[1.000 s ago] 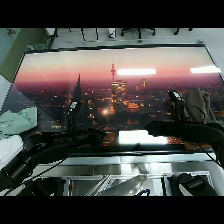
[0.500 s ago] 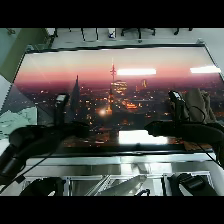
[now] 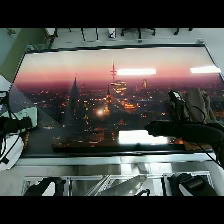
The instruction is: Fold the shirts.
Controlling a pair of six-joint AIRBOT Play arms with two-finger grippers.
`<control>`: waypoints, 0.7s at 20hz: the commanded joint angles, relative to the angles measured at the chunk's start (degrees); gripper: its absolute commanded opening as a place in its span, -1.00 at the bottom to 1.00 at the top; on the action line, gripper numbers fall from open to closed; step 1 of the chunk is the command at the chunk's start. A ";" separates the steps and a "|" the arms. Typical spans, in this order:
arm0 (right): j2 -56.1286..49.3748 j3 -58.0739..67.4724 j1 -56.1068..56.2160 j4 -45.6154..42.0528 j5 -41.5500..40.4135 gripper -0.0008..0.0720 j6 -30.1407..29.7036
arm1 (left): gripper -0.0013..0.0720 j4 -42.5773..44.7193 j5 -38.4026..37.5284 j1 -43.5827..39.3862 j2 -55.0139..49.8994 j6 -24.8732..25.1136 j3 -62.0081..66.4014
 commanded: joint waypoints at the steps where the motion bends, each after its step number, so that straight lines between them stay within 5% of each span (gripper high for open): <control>1: -0.04 -0.02 0.07 0.02 0.02 -0.92 -0.11 | 0.93 3.50 -11.63 13.88 -10.88 3.10 -0.61; 4: -0.04 -0.02 0.07 0.02 0.02 -0.92 -0.11 | 0.93 3.61 -16.39 16.50 -22.67 3.10 3.67; 14: -0.04 -0.02 0.07 0.02 0.04 -0.92 -0.11 | 0.90 3.87 -10.95 16.68 -49.20 6.12 26.51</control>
